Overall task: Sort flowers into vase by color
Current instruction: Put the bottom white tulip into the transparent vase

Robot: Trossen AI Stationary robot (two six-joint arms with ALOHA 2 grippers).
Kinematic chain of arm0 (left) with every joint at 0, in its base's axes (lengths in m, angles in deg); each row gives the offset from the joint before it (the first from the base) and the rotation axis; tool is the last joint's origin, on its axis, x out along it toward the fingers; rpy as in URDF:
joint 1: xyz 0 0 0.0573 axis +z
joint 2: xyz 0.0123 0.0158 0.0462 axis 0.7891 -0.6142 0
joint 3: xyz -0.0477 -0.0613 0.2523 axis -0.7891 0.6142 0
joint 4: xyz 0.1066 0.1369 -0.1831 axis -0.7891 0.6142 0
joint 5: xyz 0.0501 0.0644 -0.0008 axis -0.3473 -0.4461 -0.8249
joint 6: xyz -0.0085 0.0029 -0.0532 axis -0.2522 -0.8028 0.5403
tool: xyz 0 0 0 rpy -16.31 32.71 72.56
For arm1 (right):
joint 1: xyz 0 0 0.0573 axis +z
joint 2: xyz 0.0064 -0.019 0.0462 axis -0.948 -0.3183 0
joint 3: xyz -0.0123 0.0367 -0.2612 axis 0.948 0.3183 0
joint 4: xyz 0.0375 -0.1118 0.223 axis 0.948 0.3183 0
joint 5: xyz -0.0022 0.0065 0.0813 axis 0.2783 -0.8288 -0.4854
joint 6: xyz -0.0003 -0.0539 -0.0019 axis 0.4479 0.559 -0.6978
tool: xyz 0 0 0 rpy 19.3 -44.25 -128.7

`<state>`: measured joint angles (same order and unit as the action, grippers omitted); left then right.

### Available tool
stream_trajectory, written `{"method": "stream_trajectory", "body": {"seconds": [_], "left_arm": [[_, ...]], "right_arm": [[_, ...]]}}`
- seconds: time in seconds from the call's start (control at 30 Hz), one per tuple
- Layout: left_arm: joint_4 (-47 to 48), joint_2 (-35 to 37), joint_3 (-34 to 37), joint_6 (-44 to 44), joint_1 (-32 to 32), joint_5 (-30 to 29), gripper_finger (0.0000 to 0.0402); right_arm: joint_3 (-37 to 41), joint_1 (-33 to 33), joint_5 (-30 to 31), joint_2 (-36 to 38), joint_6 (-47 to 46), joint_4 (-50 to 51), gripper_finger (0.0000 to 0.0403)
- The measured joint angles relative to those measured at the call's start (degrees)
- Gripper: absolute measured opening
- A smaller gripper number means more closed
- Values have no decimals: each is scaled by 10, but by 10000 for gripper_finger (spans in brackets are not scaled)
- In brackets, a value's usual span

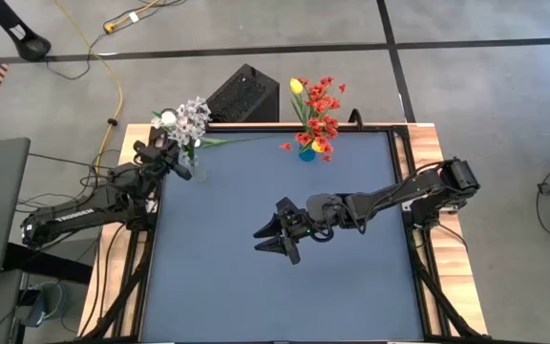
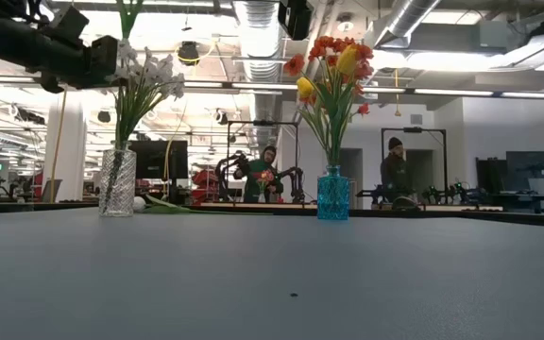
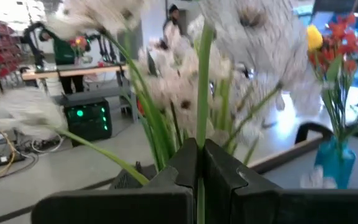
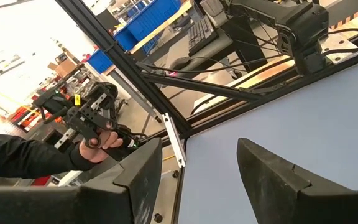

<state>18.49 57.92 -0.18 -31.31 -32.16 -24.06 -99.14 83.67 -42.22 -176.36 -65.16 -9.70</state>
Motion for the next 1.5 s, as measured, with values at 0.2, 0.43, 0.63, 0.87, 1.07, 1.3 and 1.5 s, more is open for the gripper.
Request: {"method": "stream_trajectory", "body": {"seconds": [0.2, 0.43, 0.63, 0.87, 1.07, 1.3, 1.5], "left_arm": [[62, 0, 0, 48, 0, 2, 0], [102, 0, 13, 97, 0, 1, 0], [91, 0, 61, 167, 0, 14, 0], [68, 0, 89, 210, 0, 15, 0], [59, 0, 88, 191, 0, 9, 15], [43, 0, 82, 180, 0, 56, 88], [121, 0, 31, 176, 0, 55, 135]], "right_arm": [[0, 1, 0, 0, 0, 0, 233], [0, 1, 0, 0, 0, 0, 233], [0, 2, 0, 0, 0, 0, 233], [0, 2, 0, 0, -8, 0, 233], [0, 2, 0, 0, -8, 0, 233], [0, 1, 0, 0, -8, 0, 233], [0, 0, 0, 0, -9, 0, 233]]}}
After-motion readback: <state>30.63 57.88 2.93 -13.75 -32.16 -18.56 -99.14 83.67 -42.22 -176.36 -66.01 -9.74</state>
